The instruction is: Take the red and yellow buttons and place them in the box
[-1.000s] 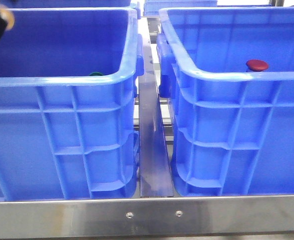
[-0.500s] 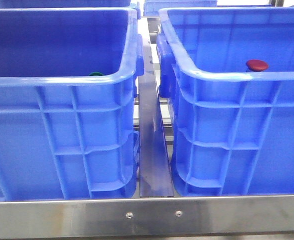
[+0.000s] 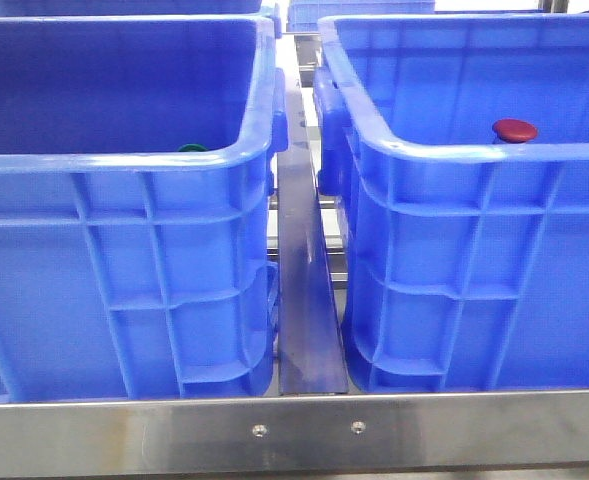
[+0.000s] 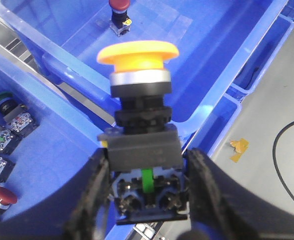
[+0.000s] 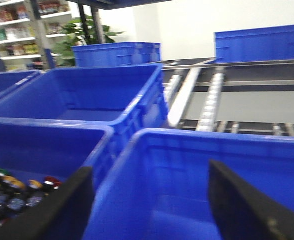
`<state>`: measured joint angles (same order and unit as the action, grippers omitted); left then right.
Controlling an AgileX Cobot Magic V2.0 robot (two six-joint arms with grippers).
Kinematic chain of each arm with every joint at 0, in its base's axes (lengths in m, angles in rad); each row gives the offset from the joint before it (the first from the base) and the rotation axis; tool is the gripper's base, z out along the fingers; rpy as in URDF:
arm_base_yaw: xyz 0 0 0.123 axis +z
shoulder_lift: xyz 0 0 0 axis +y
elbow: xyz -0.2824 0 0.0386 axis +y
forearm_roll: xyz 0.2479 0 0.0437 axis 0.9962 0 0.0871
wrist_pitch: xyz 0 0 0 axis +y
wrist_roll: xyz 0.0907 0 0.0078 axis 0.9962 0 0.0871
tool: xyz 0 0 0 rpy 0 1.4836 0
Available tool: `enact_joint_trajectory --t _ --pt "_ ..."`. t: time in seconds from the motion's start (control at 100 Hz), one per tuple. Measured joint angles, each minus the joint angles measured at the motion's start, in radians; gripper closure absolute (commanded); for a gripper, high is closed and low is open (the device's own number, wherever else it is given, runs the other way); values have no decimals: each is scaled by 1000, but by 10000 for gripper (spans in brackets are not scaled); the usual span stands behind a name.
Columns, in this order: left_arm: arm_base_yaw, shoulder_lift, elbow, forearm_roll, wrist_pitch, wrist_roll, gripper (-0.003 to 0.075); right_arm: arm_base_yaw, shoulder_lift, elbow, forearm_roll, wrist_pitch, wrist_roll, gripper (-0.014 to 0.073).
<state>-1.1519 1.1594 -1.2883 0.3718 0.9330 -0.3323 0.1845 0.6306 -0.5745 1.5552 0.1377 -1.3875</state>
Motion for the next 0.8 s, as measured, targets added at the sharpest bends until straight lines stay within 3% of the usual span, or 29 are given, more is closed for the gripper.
enact_joint_trajectory --t 0.27,0.41,0.56,0.8 --pt "0 0 0 0 0 0 741 0 30 0 224 267 83 -29" --pt "0 0 0 0 0 2 741 0 127 0 231 471 198 -29" --pt "0 0 0 0 0 2 741 0 256 -5 227 659 236 -29" --pt "0 0 0 0 1 4 741 14 419 -105 223 797 245 -29"
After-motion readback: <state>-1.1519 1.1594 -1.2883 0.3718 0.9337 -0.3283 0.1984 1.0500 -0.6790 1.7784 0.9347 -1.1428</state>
